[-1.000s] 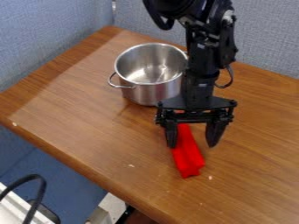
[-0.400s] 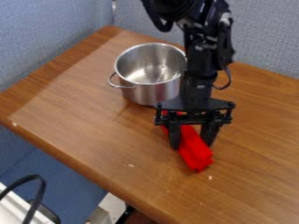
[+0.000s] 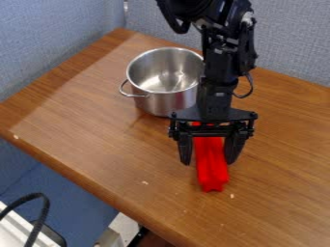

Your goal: Put the red object in the metal pot

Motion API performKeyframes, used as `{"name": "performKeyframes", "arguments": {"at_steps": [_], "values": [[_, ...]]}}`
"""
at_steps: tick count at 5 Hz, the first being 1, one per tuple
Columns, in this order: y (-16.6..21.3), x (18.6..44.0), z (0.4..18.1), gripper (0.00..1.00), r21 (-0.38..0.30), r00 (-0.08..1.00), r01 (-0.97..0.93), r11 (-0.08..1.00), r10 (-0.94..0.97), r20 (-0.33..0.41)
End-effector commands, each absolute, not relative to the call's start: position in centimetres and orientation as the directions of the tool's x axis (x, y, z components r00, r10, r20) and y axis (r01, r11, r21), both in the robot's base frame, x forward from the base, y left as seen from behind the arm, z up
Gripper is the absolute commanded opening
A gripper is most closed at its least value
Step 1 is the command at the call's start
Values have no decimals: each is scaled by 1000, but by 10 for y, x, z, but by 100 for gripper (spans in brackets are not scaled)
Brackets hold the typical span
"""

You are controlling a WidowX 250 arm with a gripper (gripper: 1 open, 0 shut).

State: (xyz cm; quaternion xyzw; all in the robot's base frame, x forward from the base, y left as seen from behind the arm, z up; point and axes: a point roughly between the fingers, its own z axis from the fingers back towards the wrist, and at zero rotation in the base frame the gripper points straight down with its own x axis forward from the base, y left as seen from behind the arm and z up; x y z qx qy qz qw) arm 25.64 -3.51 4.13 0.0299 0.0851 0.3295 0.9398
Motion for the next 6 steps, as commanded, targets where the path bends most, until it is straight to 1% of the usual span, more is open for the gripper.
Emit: {"name": "performKeyframes", "arguments": {"at_steps": [1,6], "values": [[-32,264,52,100,75,780,-609,789,614,-122],[-31,260,55,100,55,783,-600,798,600,-163]]}}
